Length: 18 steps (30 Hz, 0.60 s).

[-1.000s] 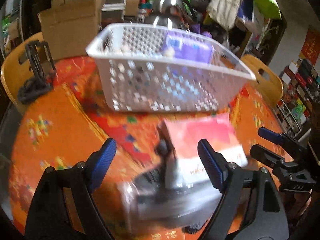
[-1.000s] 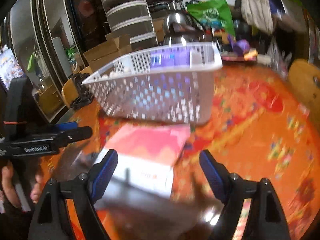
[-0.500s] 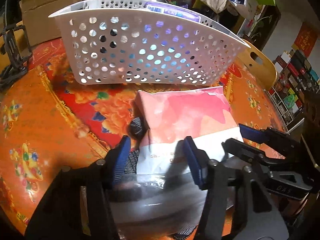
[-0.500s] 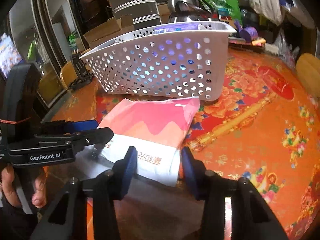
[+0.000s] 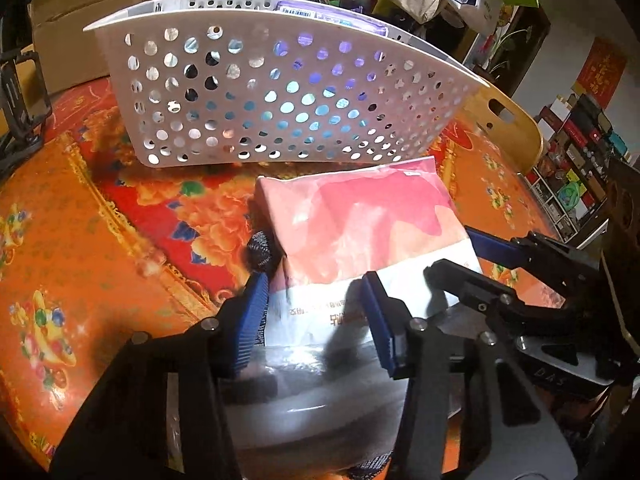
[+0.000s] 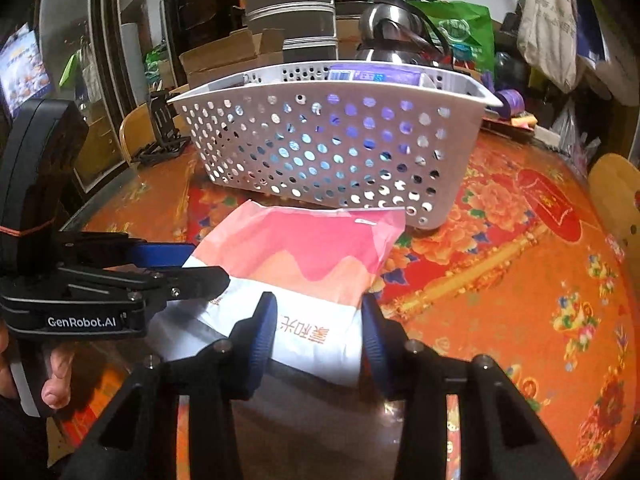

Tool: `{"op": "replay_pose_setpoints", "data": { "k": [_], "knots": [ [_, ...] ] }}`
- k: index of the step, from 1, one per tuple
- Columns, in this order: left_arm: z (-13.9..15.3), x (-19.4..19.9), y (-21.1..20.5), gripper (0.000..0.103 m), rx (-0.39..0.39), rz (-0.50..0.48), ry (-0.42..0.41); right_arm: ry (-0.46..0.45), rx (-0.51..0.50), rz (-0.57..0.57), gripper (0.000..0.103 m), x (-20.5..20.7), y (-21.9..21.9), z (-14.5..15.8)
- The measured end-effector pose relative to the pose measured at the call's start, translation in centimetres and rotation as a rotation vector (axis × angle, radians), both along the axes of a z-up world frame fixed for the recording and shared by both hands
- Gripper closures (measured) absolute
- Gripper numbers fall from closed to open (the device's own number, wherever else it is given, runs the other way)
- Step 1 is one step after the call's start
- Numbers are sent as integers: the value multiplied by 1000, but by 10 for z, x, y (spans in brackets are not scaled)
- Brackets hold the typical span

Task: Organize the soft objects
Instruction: 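Close the left gripper on the pink bag edge while the right gripper grips it too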

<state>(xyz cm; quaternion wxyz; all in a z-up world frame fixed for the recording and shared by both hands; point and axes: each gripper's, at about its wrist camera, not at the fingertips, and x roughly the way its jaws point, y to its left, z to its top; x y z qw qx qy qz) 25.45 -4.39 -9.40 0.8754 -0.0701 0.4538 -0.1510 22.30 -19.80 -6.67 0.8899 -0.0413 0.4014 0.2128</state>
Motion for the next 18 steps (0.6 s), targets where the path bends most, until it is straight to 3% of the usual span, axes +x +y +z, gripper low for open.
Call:
{"op": "replay_pose_setpoints", "data": {
  "k": [6,8,12,15,18],
  "knots": [
    [-6,2,3,57,-7,-13,8,-7,-31,40,61,-3,11,-4],
    [-7,2,1,62,1,-16,3,3,-33,47,61,-2,13,-5],
    [-7,1,-11,69,30,-34,-20,11,-21,43,70,0,9,-6],
    [-5,1,-13,80,39,-33,-29,9,-3,42,78,0,5,-5],
    [-1,-3,-13,81,46,-29,-47,-7,-16,40,85,-2,6,-3]
  ]
}}
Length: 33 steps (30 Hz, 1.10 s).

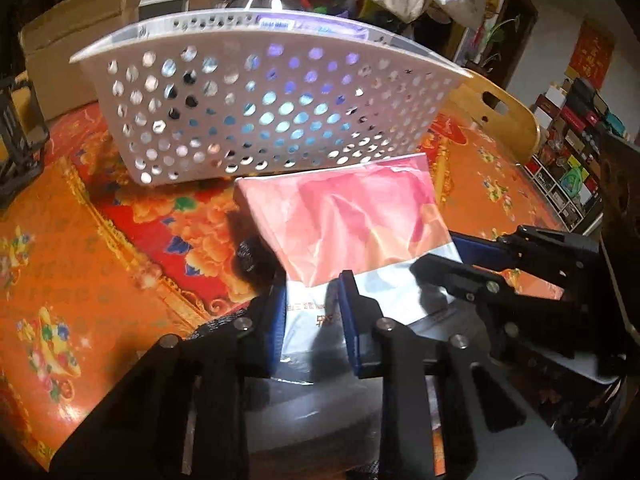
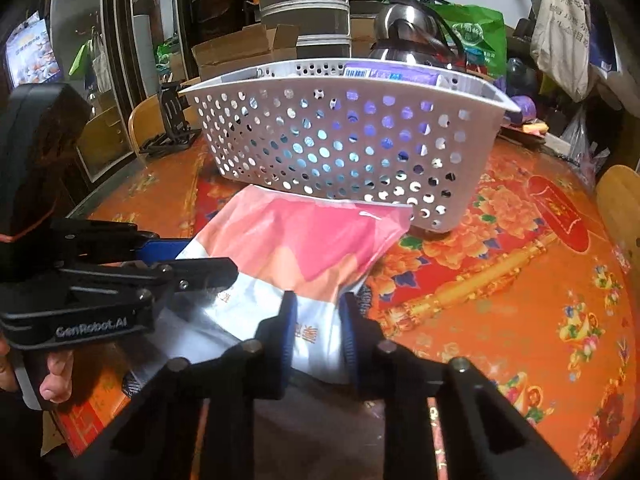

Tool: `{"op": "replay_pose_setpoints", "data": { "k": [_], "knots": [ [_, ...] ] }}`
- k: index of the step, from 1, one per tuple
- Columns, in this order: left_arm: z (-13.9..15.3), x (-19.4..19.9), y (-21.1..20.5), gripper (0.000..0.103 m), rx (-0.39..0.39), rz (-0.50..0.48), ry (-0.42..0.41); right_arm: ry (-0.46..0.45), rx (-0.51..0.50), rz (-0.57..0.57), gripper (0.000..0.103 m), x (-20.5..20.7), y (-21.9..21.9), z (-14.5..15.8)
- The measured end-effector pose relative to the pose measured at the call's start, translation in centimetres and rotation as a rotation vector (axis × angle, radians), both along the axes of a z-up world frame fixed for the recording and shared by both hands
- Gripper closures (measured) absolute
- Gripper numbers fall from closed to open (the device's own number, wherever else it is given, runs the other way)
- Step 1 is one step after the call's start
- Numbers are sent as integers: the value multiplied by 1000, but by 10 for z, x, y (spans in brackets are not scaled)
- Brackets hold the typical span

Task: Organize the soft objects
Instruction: 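Close the left gripper on the pink bag edge while the right gripper grips it too, then lift the pink bag into the basket and open both grippers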

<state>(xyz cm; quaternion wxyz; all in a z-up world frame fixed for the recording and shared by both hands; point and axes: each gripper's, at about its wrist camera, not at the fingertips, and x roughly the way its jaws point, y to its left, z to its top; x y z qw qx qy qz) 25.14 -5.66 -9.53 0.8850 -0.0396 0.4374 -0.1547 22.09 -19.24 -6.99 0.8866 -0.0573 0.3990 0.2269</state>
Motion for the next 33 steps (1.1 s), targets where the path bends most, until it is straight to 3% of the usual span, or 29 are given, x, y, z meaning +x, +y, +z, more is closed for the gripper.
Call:
{"op": "replay_pose_setpoints", "data": {
  "k": [6,9,11,13,15,17,19,24,33],
  "knots": [
    [4,-6,-8,81,67,-23,-34,24,-7,20,85,6,1,-3],
    [0,4,0,80,13,-19,10,42,-2,21,85,11,0,-3],
    [0,6,-3,82,31,-28,11,18,-25,11,85,7,4,-3],
    [1,5,-5,89,38,-20,0,-10,-46,7,91,3,6,-1],
    [4,0,-7,92,53,-18,-38,-35,-35,-5,99,-1,4,4],
    [10,-5,-1,93,27,-13,-72,-58,-4,-3,99,-6,0,13],
    [23,-13,6,93,-5,-12,-113,-89,-2,-7,100,-11,0,21],
    [52,-34,9,93,18,-17,-201,-165,17,-6,100,-28,0,49],
    [127,-65,19,93,-23,-26,-332,-270,87,2,100,-37,-8,129]
  ]
}}
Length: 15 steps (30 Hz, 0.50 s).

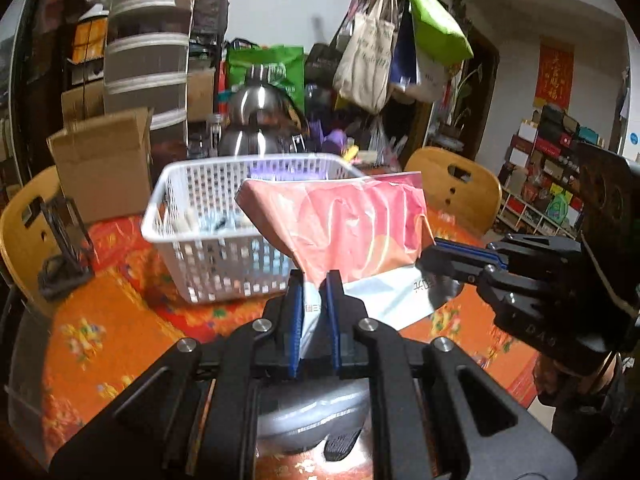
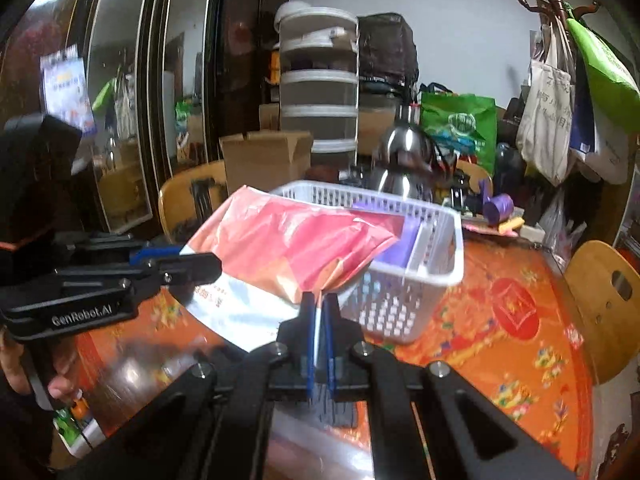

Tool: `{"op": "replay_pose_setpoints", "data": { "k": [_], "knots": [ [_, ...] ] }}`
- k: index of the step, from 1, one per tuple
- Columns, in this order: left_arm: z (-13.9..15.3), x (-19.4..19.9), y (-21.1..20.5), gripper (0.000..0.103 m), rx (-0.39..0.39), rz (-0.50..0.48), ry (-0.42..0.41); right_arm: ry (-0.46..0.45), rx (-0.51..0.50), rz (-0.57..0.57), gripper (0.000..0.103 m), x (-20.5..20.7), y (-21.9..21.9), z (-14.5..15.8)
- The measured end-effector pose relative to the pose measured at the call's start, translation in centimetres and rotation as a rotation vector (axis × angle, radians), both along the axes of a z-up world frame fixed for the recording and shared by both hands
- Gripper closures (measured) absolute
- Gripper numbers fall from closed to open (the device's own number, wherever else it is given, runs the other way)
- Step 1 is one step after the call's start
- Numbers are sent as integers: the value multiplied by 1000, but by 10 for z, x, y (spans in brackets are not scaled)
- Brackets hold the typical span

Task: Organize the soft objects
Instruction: 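Lift the pink bag into the basket and open both grippers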

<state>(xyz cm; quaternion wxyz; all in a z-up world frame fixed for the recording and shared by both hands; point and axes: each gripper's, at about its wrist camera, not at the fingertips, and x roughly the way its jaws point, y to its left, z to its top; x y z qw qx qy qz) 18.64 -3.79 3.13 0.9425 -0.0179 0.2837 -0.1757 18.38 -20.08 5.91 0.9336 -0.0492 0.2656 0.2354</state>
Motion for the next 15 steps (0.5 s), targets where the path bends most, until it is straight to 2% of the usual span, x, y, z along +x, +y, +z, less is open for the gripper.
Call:
{"op": "replay_pose_setpoints", "data": {
  "k": [6,10,15],
  "knots": [
    [44,15,3,93,-25,0,-28,-11,2,-4,100,31,3,31],
    [67,44,6,93,-24,0,-31,12,22,-9,100,65,0,43],
    [81,87,5,93,3,13,-20,29,7,-31,100,107,2,47]
  ]
}}
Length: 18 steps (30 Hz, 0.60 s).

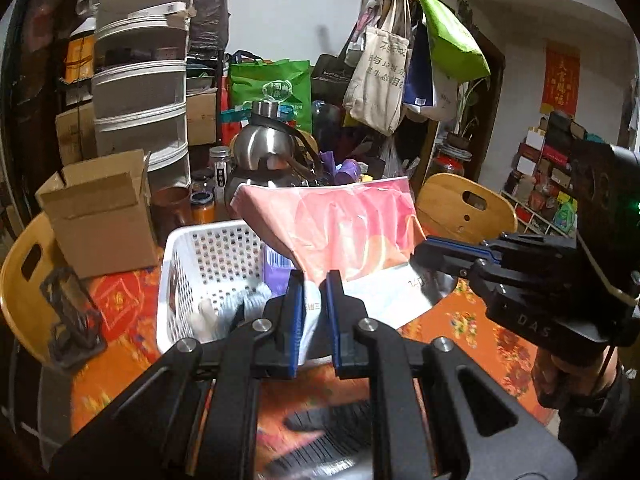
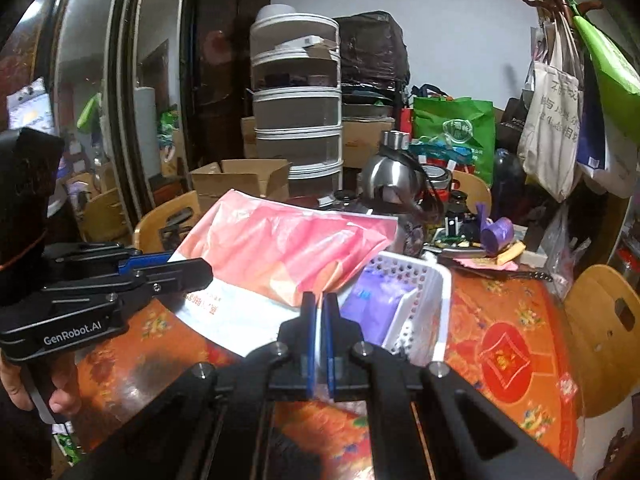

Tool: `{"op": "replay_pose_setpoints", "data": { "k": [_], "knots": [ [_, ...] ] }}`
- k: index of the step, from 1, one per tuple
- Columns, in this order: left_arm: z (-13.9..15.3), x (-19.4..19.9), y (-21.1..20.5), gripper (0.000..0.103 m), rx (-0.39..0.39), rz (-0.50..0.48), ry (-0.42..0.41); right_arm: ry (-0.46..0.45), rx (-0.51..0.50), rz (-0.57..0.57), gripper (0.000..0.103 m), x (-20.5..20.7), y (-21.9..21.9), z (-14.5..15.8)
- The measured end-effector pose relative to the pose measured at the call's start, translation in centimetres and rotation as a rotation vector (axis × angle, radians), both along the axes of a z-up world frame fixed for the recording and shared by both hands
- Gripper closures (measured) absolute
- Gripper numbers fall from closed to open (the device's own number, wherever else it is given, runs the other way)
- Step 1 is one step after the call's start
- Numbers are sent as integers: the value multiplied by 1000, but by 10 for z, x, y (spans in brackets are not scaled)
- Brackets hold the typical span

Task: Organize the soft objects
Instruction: 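Lift the pink bag into the basket and open both grippers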

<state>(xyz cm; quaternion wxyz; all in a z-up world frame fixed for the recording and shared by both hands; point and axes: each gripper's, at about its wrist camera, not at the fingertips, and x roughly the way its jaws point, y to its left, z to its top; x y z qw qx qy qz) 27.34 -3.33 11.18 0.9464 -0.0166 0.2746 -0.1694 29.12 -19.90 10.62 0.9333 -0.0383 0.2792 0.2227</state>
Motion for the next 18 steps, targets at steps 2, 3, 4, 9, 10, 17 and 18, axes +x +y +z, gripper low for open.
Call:
{"op": "replay_pose_setpoints", "data": {
  "k": [2,3,4,9,10,17,18],
  "knots": [
    [2,22,-1,93,8,-4,7,5,-8,-5,100,16,0,-4],
    [3,33,1,93,1,-3,16,17,-5,-11,100,27,1,-8],
    [1,46,3,93,-10,1,27,22,-6,-10,100,33,2,-11],
    [-24,104,7,62,-15,49,102,69,-68,-19,96,65,11,-41],
    [-33,114,7,47,8,78,114,92,-92,-37,93,70,12,-48],
    [-67,135,18,29,32,172,163,153,-74,-96,39,77,-2,-77],
    [-68,134,17,28,38,171,158,157,-62,-98,39,77,-4,-76]
  ]
}}
